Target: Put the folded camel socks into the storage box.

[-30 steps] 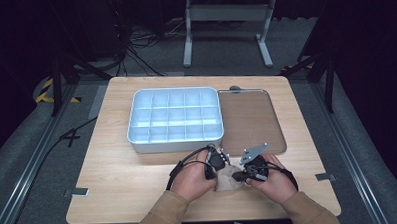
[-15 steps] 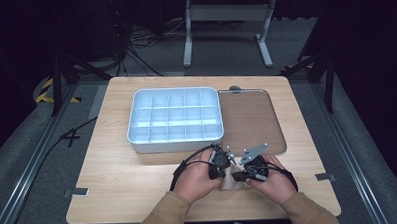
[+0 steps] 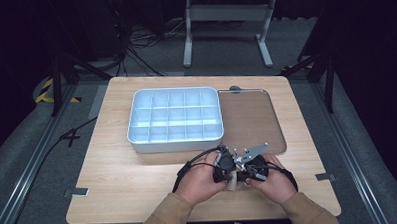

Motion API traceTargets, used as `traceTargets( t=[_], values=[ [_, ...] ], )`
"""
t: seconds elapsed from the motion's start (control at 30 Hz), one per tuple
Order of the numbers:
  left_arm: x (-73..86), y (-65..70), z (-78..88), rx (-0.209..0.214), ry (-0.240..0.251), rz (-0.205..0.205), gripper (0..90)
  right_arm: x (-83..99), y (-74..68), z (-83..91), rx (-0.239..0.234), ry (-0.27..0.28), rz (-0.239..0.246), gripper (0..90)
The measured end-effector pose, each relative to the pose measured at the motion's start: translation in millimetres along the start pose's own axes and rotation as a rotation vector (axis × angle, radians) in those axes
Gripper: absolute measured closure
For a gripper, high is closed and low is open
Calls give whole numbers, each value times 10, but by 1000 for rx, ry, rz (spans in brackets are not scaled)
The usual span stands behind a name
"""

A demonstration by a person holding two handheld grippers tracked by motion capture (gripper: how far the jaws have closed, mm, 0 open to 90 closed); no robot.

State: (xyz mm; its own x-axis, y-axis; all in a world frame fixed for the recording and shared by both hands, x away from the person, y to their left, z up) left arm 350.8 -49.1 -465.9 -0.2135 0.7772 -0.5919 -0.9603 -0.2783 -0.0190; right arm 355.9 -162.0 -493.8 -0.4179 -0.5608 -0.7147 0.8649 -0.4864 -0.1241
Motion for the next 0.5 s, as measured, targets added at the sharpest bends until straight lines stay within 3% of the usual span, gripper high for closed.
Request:
traceTargets(
  t=[0.13,0.33,0.4,0.5],
  values=[
    [-8,-17,-10,1,1,-30,727,3,9,-2,-4,6,3,878],
    [-3,-11,-35,0,-4,-10,689,11,22,1,-14,13,-1,874],
    [11,-26,-32,0,-26,-15,684,11,19,2,-24,17,8,857],
    [15,-19,-14,-3,-15,12,677,2,16,30,-11,9,17,796]
  ],
)
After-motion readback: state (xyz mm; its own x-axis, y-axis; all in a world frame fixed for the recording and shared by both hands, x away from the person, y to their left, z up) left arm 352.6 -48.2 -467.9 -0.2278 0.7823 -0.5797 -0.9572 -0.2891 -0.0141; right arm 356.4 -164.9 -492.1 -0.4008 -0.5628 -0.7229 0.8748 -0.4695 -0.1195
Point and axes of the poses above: each handheld gripper's, and its own axes: z roughly backward along the jaws, x roughly out of its underside, y roughly to its right, the point moved 5 cm from there along -z, roughly forward along the jaws, and after that the axes turned 12 degrees about y, right-handed, at the moved point
